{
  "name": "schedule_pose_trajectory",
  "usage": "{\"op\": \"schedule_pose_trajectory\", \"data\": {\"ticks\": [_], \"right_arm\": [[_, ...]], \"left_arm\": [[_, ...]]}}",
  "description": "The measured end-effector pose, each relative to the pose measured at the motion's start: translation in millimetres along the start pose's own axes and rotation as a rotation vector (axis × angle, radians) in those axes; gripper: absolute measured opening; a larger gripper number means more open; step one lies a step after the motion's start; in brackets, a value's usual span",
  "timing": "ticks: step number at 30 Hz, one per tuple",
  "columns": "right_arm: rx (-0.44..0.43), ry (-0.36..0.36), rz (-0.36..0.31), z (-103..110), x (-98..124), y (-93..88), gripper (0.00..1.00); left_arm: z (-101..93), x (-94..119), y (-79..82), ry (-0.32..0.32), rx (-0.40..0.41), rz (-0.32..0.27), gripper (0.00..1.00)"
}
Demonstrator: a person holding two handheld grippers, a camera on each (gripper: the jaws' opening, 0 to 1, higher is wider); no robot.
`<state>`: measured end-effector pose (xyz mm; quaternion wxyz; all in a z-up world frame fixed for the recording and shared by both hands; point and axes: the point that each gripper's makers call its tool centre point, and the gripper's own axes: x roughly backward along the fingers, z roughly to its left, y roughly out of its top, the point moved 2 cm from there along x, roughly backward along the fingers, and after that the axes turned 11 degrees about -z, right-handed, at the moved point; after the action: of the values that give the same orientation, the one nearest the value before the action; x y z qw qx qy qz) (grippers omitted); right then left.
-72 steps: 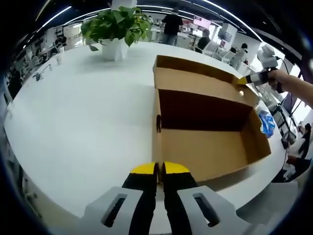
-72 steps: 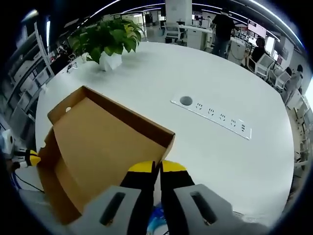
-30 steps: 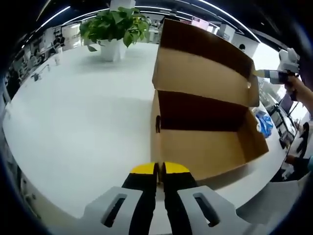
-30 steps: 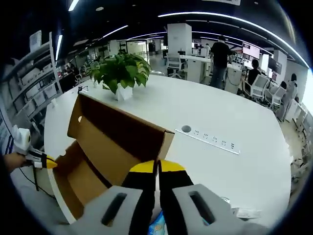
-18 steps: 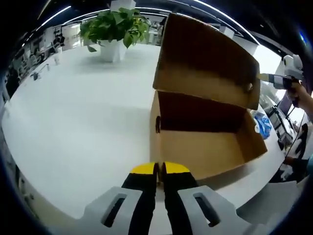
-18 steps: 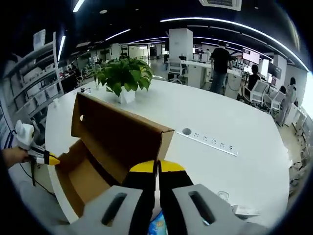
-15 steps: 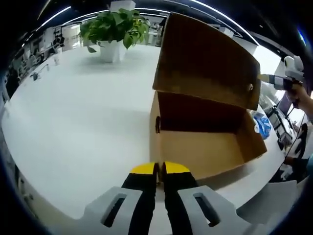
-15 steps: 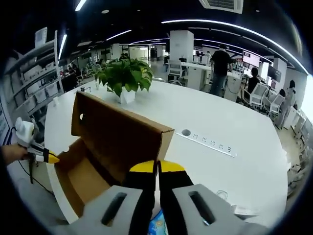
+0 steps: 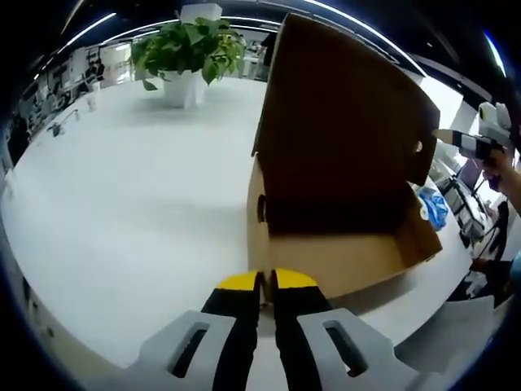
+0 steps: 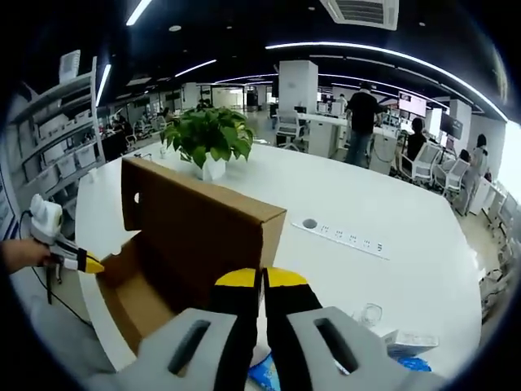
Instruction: Operate the shoe box by opening the lid, removing the specified soft item, and placing it in the target area until the item is outside and the box remains undamaged.
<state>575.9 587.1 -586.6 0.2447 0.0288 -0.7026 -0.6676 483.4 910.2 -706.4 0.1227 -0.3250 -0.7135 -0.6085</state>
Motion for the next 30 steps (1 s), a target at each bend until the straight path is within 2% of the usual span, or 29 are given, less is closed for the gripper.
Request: {"op": "schedule_pose_trajectory", "data": {"ticks": [5, 12, 19, 30], "right_arm": [[-0.008, -0.003, -0.018, 3.3, 6.0, -2.2, 0.0], [-0.01, -0.015, -0.046, 11.2, 15.2, -5.1, 0.0], [-0.019, -0.025, -0.06, 15.4, 21.5, -8.5, 0.0], [-0.007, -0.022, -0.066, 23.5, 31.8, -15.6, 0.01]], "left_arm": [[0.5, 0.0, 0.5, -0.012, 0.003, -0.006, 0.03], [-0.6, 1.9, 5.5, -0.023, -0.035, -0.018, 0.04], [6.6, 9.5, 28.1, -0.014, -0.068, -0.075, 0.1], [5.5, 22.5, 76.6, -0.015, -0.153, -0.187, 0.11]]}}
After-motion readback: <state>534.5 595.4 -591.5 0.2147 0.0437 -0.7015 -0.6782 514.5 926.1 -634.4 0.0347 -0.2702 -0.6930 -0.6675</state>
